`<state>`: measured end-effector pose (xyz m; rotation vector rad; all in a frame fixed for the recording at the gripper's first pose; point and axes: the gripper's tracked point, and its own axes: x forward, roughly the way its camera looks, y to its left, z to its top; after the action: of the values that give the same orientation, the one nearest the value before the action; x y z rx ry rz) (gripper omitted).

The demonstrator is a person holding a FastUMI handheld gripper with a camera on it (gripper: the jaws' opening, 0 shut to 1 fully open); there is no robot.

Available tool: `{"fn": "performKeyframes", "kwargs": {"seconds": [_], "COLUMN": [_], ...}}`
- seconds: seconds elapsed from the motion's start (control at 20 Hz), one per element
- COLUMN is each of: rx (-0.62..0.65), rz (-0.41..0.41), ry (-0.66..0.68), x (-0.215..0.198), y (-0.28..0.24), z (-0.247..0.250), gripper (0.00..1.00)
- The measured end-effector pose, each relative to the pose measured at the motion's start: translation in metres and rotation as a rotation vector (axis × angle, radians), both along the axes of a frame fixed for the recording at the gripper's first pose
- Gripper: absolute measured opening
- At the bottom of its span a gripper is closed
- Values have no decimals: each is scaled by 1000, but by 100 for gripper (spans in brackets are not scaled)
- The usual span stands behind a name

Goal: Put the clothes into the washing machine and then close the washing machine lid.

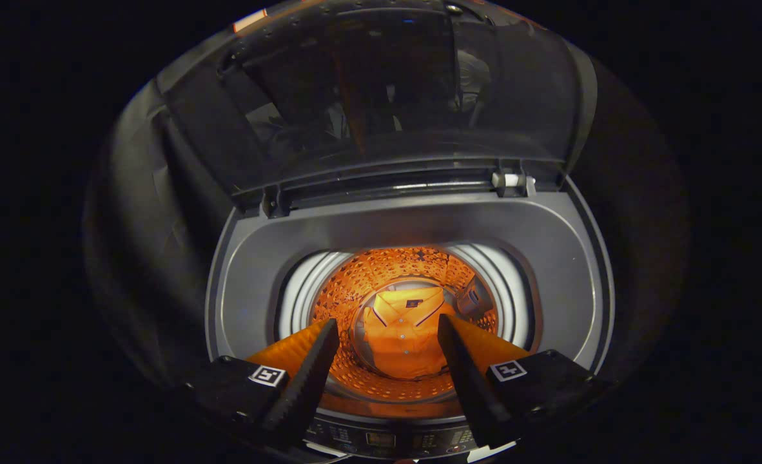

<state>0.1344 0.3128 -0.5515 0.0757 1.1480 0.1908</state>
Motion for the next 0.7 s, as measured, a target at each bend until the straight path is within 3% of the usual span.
{"fn": "performKeyframes", "kwargs": {"seconds": [0.2,0.7], "rx": [21,59], "rz": [-12,6], "ry": [-61,-339], "x": [9,80], "y": [-2,2], "z": [44,200], "gripper": [99,99]}}
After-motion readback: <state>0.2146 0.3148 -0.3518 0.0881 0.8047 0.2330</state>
